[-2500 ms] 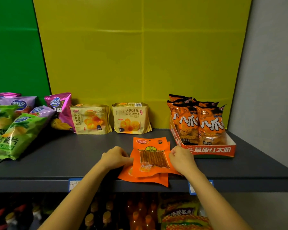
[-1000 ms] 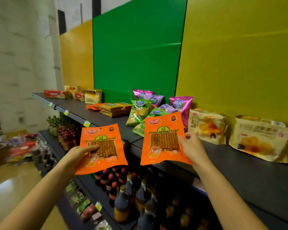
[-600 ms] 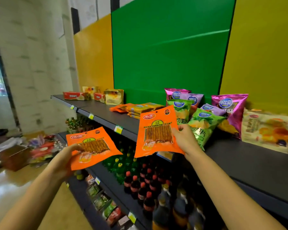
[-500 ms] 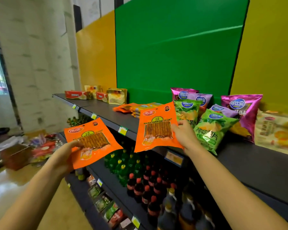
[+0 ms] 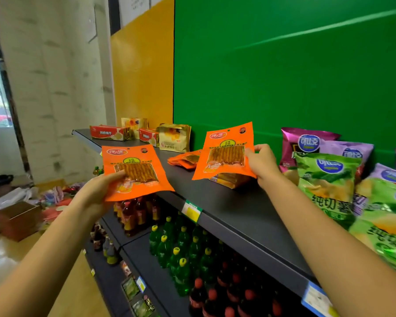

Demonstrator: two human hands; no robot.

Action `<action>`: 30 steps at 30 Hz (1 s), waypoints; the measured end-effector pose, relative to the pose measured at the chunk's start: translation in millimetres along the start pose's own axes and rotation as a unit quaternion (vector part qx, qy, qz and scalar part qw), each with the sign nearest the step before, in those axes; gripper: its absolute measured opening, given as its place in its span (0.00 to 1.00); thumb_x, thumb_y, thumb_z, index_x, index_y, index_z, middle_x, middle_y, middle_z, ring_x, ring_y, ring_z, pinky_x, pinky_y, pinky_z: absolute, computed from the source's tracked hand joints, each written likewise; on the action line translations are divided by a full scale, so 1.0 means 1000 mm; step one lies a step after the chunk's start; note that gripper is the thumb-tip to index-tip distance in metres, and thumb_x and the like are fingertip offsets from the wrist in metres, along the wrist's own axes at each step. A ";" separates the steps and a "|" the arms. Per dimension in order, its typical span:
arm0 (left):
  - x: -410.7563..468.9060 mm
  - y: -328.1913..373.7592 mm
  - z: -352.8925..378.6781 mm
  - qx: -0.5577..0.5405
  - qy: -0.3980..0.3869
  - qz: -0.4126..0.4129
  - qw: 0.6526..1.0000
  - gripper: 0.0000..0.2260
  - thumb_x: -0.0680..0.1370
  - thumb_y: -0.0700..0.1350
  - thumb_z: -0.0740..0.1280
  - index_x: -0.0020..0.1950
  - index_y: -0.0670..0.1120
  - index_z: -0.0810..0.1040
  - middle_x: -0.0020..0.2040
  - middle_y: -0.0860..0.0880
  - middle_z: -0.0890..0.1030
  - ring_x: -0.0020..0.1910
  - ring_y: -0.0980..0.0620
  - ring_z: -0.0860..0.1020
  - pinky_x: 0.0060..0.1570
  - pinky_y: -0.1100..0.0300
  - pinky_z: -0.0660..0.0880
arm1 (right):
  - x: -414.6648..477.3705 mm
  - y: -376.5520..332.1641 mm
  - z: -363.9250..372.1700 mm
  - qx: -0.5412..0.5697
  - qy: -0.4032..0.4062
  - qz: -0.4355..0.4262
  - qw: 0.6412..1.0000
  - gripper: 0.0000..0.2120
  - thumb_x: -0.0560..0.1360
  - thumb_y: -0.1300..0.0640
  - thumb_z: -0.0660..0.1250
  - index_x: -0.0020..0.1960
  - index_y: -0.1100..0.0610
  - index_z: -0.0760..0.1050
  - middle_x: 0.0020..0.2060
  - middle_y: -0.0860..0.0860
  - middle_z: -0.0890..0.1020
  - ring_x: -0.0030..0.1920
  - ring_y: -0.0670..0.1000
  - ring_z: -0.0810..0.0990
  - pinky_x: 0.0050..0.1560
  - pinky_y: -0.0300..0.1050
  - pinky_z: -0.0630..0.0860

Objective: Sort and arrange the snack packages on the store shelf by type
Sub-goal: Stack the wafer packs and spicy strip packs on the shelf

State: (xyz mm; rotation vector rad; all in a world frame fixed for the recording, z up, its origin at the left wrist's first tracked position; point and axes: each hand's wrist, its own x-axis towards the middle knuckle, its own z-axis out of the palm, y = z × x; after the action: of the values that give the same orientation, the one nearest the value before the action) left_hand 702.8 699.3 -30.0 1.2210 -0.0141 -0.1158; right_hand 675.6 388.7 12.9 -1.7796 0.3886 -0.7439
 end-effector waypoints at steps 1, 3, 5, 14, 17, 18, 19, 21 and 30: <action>0.010 0.002 -0.001 0.014 -0.014 -0.002 1.000 0.04 0.77 0.36 0.62 0.46 0.42 0.75 0.28 0.48 0.84 0.25 0.54 0.82 0.26 0.64 0.79 | 0.009 0.000 0.007 0.007 -0.004 0.004 1.000 0.08 0.77 0.56 0.61 0.53 0.59 0.71 0.54 0.60 0.78 0.53 0.60 0.78 0.55 0.57 0.75; 0.031 0.006 -0.003 0.056 -0.039 -0.002 0.998 0.05 0.75 0.33 0.63 0.48 0.41 0.76 0.30 0.47 0.85 0.27 0.54 0.83 0.29 0.63 0.80 | 0.028 0.002 0.020 0.021 -0.007 0.010 1.000 0.05 0.77 0.57 0.61 0.47 0.58 0.72 0.55 0.63 0.79 0.48 0.57 0.78 0.54 0.58 0.76; 0.054 0.011 -0.005 0.094 -0.048 -0.006 0.994 0.04 0.75 0.33 0.64 0.47 0.40 0.76 0.29 0.48 0.84 0.26 0.54 0.82 0.28 0.65 0.79 | 0.045 0.003 0.031 0.047 -0.013 0.035 0.998 0.06 0.77 0.58 0.61 0.44 0.58 0.74 0.49 0.62 0.81 0.42 0.54 0.76 0.46 0.54 0.77; 0.177 0.034 -0.012 0.152 -0.129 0.003 0.980 0.03 0.76 0.36 0.64 0.45 0.39 0.77 0.26 0.49 0.83 0.22 0.57 0.79 0.22 0.68 0.75 | 0.107 0.008 0.071 0.153 0.038 0.122 0.980 0.11 0.77 0.58 0.64 0.36 0.58 0.71 0.15 0.48 0.76 0.16 0.45 0.74 0.18 0.35 0.72; 0.216 0.041 -0.009 0.163 -0.171 -0.008 0.972 0.02 0.76 0.36 0.65 0.45 0.38 0.77 0.27 0.49 0.83 0.23 0.56 0.80 0.24 0.68 0.76 | 0.114 0.005 0.084 0.188 0.061 0.136 0.971 0.11 0.77 0.60 0.63 0.36 0.58 0.70 0.13 0.48 0.73 0.12 0.44 0.70 0.16 0.33 0.69; 0.228 0.043 -0.008 0.161 -0.183 -0.007 0.970 0.03 0.76 0.35 0.65 0.45 0.38 0.77 0.27 0.49 0.83 0.23 0.57 0.80 0.24 0.68 0.76 | 0.115 0.003 0.088 0.195 0.067 0.140 0.968 0.11 0.77 0.60 0.63 0.36 0.58 0.70 0.13 0.48 0.74 0.12 0.44 0.70 0.16 0.32 0.68; 0.241 0.044 -0.005 0.159 -0.193 -0.008 0.968 0.03 0.76 0.35 0.65 0.44 0.37 0.77 0.26 0.49 0.83 0.23 0.57 0.80 0.24 0.68 0.76 | 0.116 0.002 0.092 0.200 0.071 0.145 0.966 0.10 0.77 0.60 0.63 0.37 0.58 0.70 0.14 0.49 0.74 0.13 0.44 0.70 0.16 0.32 0.68; 0.263 0.045 0.002 0.151 -0.221 -0.012 0.964 0.03 0.76 0.35 0.65 0.44 0.38 0.77 0.27 0.49 0.83 0.23 0.57 0.80 0.25 0.69 0.76 | 0.117 -0.002 0.099 0.199 0.074 0.150 0.966 0.10 0.77 0.59 0.64 0.36 0.57 0.71 0.14 0.48 0.74 0.13 0.44 0.70 0.16 0.31 0.67; 0.346 0.008 0.067 0.194 -0.312 0.027 0.930 0.05 0.73 0.32 0.67 0.41 0.40 0.79 0.26 0.51 0.83 0.24 0.58 0.80 0.26 0.67 0.77 | 0.145 -0.006 0.119 0.156 0.067 0.122 0.978 0.08 0.76 0.58 0.64 0.38 0.54 0.73 0.19 0.45 0.78 0.18 0.40 0.75 0.19 0.29 0.69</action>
State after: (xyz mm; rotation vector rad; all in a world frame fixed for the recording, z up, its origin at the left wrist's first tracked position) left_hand 1042.3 605.9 -17.4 1.5335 -0.6535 -0.4677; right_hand 861.6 390.9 38.6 -1.3638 0.5384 -0.7075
